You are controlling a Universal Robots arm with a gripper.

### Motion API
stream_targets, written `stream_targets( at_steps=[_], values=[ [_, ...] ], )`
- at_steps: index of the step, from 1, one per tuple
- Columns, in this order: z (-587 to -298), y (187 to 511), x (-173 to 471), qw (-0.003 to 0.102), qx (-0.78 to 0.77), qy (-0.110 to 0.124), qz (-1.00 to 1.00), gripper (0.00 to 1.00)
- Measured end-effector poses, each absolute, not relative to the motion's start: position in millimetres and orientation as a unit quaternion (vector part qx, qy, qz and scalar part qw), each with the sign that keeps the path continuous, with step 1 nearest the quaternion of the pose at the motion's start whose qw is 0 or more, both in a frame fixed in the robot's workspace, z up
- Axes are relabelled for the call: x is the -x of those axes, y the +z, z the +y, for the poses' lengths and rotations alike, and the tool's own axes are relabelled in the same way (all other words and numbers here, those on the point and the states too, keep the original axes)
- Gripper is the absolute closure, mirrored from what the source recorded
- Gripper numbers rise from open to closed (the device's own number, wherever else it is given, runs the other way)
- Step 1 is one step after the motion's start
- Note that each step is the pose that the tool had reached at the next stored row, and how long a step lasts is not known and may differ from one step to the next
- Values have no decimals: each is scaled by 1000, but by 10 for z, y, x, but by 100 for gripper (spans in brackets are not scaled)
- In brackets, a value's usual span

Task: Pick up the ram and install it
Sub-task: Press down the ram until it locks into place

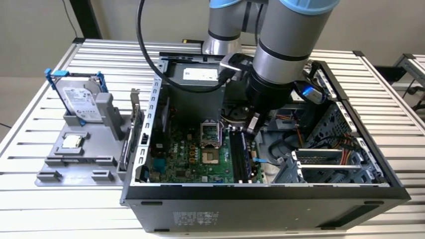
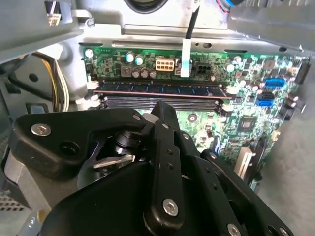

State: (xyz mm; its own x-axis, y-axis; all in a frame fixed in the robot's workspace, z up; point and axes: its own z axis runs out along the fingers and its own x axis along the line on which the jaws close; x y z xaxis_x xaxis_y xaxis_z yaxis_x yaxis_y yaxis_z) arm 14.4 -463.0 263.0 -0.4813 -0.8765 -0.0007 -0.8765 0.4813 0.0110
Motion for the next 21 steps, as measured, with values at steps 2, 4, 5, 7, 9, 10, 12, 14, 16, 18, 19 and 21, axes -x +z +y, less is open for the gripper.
stream_targets(
  at_steps=[2,4,5,7,9,10,12,14,16,18,19,21],
  values=[
    [-4630,2630,-145,3,-522,-5,-853,100],
    [-4630,2630,-145,3,-536,-5,-844,100],
    [-4630,2630,-145,3,-541,-5,-841,100],
    [-4629,2630,-147,3,-553,-5,-833,100],
    [-4629,2629,-148,2,-565,-5,-825,100],
    [-4629,2629,-149,2,-571,-6,-821,100],
    [-4630,2630,-150,2,-582,-6,-813,100],
    [-4630,2630,-151,2,-594,-6,-805,100],
    [-4630,2630,-153,2,-604,-6,-797,100],
    [-4630,2630,-154,2,-615,-6,-788,100],
    [-4630,2630,-155,2,-620,-6,-784,100],
    [-4630,2630,-156,2,-631,-6,-776,100]
  ],
)
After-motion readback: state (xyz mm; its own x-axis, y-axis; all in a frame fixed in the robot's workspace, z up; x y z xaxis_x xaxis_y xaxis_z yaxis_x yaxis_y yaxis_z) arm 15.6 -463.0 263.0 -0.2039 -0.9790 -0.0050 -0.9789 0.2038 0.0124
